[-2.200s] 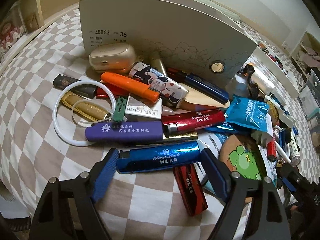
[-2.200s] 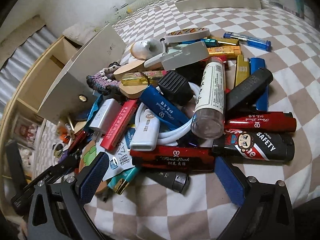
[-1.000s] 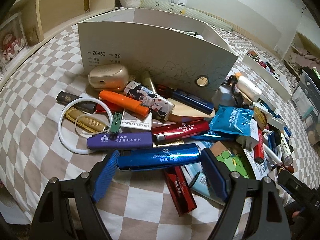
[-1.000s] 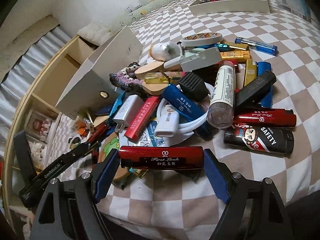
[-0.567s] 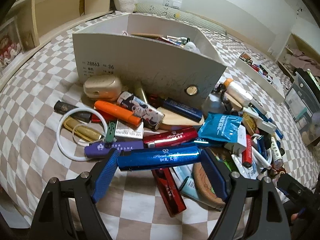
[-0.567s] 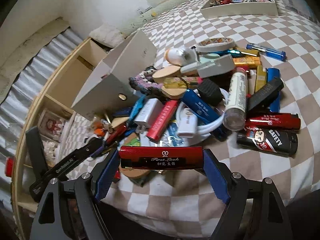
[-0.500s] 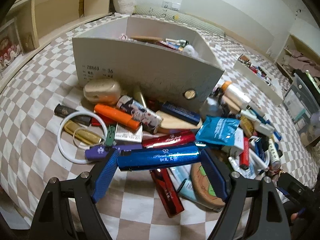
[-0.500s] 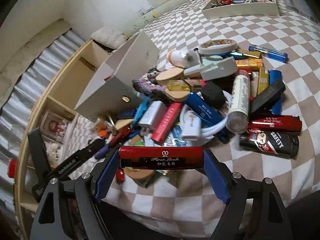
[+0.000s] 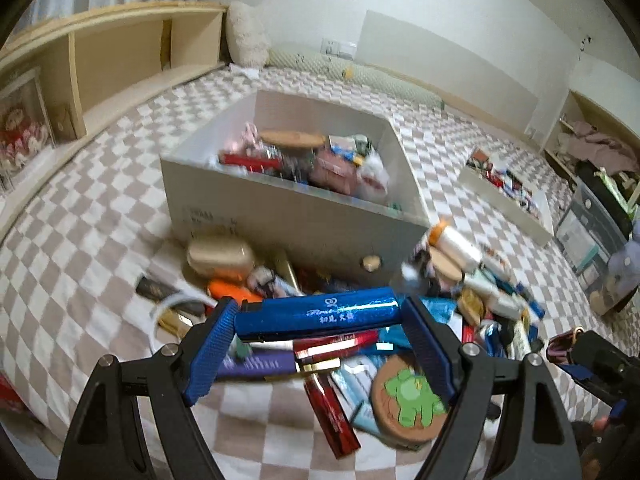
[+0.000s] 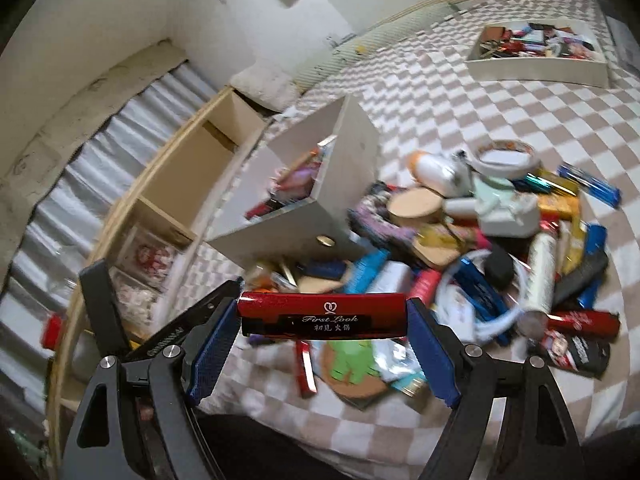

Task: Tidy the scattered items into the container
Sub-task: 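Carry the blue tube with the left tool while the right carries the red tube to the box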

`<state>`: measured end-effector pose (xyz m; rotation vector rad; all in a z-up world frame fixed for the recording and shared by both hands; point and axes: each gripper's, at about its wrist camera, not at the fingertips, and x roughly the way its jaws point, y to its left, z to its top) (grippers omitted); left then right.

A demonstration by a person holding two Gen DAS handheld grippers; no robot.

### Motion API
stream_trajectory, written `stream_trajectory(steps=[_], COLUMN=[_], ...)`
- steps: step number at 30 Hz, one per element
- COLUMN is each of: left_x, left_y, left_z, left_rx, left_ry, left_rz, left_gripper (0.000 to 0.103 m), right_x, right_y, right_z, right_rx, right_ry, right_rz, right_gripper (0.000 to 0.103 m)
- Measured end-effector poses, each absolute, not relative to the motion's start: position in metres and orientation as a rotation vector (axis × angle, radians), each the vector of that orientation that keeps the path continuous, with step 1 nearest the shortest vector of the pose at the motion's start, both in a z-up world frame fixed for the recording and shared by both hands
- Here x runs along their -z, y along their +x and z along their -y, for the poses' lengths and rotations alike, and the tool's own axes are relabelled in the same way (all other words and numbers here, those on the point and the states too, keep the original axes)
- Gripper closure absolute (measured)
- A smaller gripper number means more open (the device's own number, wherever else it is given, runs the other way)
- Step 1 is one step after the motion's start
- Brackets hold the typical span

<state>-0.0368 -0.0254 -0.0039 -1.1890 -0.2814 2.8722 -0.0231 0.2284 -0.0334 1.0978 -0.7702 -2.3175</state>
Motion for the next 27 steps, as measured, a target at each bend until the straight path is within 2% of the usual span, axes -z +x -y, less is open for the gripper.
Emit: stream_trajectory(steps=[8,15,21,27], left_x=[-0.057,-0.083,-0.08,-0.05], left_y=[-0.061,-0.092,-0.128,-0.16], left_z=[0.044,0.058,0.057,0.056], left_rx=[-2.979,-3.026,-3.007,-2.975], left_ry=[-0.996,-0.934,-0.994,-1.117], left_rz=[0.297,0.334,0.295,0.21], left_gripper=[0.02,0.02,0.02,0.02], right_x=[-0.019,-0.048,-0.056,-0.056], right_y=[-0.052,-0.077,-0.102,-0.127], right_z=[-0.211,-0.198,-0.193,-0.186], right_rx=[2.333,2.329,2.306,2.303], right_ry=[0.95,0.878,0.878,0.908], right_rz=[0.687,0.643,0.66,0.679], right_gripper=[0.02,0.02,0.02,0.02])
